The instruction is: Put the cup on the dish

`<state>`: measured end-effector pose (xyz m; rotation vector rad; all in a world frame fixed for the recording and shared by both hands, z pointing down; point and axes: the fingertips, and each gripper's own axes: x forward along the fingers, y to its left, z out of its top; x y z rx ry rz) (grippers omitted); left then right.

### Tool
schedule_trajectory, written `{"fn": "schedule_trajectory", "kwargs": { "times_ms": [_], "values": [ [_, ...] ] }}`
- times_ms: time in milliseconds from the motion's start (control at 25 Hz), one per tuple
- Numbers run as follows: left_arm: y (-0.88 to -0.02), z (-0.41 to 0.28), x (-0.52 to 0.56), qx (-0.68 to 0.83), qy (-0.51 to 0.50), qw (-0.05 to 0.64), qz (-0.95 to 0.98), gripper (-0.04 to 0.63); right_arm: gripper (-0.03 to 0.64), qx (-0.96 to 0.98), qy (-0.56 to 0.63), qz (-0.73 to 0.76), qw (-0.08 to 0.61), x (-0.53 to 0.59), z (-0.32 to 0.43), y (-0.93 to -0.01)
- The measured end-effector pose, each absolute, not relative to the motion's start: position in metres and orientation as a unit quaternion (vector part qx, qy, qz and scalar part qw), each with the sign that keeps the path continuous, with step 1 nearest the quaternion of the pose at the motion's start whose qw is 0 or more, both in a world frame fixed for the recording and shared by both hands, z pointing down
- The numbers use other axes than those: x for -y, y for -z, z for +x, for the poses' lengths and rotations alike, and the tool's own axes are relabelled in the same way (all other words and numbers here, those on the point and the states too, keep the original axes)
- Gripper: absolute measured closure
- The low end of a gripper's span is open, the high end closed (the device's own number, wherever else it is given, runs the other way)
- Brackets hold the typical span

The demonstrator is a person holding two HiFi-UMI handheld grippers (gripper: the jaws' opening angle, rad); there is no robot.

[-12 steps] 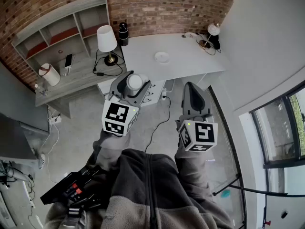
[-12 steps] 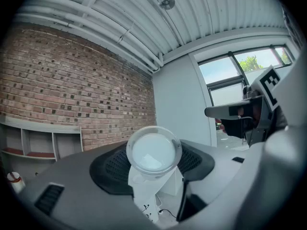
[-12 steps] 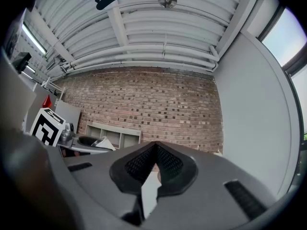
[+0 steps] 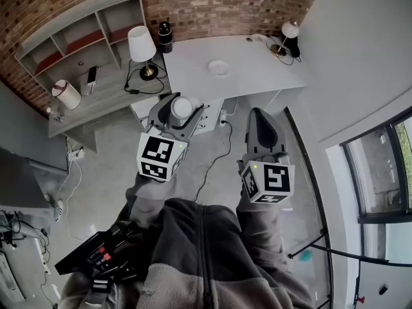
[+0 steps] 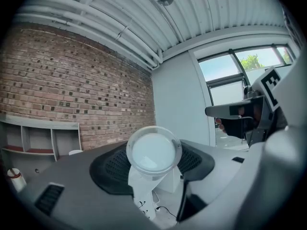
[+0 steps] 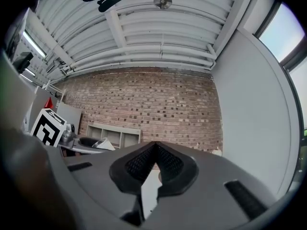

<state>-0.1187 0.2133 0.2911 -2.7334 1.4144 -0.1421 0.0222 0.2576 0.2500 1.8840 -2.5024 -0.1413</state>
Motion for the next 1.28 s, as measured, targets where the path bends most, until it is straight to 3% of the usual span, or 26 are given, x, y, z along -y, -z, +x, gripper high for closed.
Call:
{"fn": "schedule_trajectory", "kwargs": {
  "times_ms": [720, 1280],
  "values": [
    [-0.319, -0.087, -0.219, -0.473, 0.059, 0.023, -0.879, 0.327, 0.615, 0.806, 0.024, 0.591, 0.011, -0.262, 0.060, -0.287],
    [-0.333, -0.070, -0.113, -0.461, 0.039, 0.018, -0.886, 0.327, 0.615, 0.794, 0.041, 0.606, 0.034, -0.166, 0.076, -0.297]
  ]
}}
